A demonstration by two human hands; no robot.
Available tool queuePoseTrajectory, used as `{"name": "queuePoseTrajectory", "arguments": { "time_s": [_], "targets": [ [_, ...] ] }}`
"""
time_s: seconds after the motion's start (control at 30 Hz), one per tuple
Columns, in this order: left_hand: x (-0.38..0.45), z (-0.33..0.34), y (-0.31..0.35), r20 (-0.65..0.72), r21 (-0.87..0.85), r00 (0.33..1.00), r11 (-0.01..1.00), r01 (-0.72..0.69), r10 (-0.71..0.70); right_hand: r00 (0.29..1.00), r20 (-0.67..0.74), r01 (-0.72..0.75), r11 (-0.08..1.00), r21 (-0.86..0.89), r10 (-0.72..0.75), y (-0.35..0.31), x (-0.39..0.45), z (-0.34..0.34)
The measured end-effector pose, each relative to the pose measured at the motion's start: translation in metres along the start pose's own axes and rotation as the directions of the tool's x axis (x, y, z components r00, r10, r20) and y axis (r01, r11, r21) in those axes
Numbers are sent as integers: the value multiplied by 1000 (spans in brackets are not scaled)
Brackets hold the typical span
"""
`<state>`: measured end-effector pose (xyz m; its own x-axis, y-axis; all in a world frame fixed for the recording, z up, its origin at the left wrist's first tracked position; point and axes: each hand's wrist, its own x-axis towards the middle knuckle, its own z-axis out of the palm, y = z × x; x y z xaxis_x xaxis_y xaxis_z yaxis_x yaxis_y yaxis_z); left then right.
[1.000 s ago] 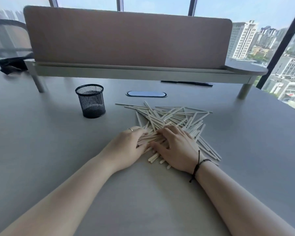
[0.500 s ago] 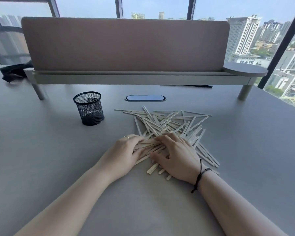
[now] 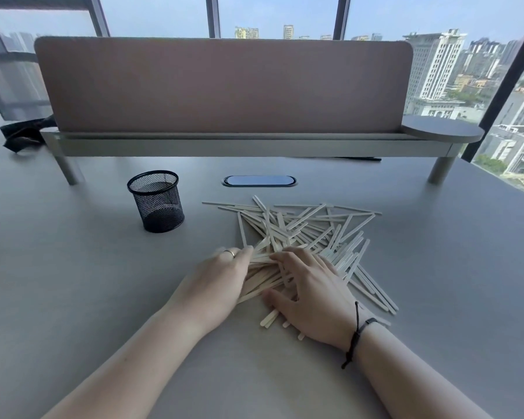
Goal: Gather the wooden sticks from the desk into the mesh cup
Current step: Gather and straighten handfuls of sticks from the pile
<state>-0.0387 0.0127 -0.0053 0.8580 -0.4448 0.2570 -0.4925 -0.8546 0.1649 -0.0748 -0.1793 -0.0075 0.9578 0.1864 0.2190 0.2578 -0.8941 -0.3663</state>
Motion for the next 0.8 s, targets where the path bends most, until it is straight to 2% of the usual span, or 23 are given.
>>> {"name": "queuePoseTrajectory", "arguments": {
  "time_s": [0.17, 0.3, 0.43, 0.8],
  "targets": [
    [7, -3, 20, 78, 302, 994, 952, 51, -78, 1000, 4, 7, 1000, 4, -7, -1, 0, 0],
    [12, -4, 27, 106, 393, 988, 918, 59, -108, 1000, 2, 3, 1000, 8, -3, -1, 0, 0],
    [10, -7, 23, 109, 363, 984, 927, 93, -141, 1000, 4, 3, 1000, 11, -3, -2, 0, 0],
    [-2, -4, 12, 0, 159, 982, 970, 185, -187, 1000, -6, -11, 1000, 28, 11, -2, 0, -2]
  ]
}}
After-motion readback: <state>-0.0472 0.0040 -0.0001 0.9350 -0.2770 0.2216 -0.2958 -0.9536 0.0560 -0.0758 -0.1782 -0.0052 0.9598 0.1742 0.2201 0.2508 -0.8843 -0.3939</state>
